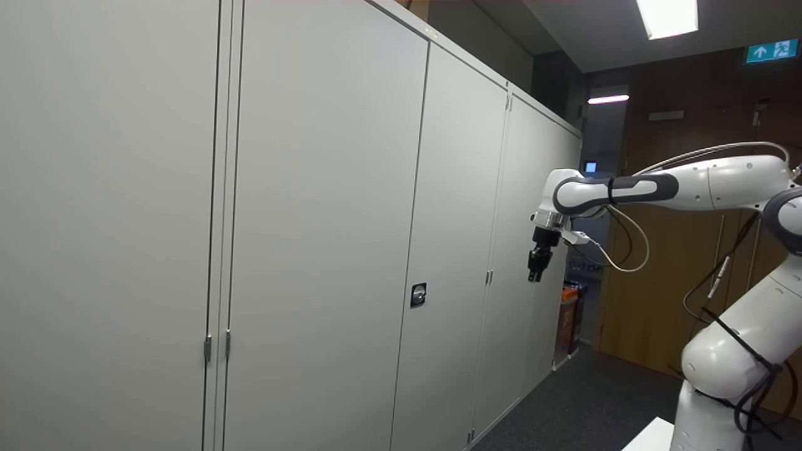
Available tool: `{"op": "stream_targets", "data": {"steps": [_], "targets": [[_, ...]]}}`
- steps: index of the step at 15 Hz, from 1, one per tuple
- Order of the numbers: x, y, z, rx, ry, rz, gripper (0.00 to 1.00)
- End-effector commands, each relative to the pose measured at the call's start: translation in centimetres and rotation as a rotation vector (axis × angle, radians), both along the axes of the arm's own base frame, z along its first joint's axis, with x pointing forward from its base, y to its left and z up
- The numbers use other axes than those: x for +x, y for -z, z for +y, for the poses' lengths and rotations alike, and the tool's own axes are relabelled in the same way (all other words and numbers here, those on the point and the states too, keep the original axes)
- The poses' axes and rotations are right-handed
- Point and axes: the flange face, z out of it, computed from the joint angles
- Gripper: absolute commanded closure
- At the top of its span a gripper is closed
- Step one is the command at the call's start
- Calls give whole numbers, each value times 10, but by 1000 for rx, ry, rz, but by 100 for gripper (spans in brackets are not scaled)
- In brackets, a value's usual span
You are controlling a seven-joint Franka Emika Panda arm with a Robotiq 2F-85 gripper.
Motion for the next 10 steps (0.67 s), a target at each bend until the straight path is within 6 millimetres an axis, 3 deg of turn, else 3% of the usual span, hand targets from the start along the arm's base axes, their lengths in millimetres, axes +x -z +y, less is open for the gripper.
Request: {"op": "stream_targets", "data": {"steps": [1, 4, 10], "targets": [[-3, -11, -3, -40, 1, -4, 21], [-1, -16, -6, -58, -4, -18, 1], [1, -24, -9, -97, -11, -27, 0]]}}
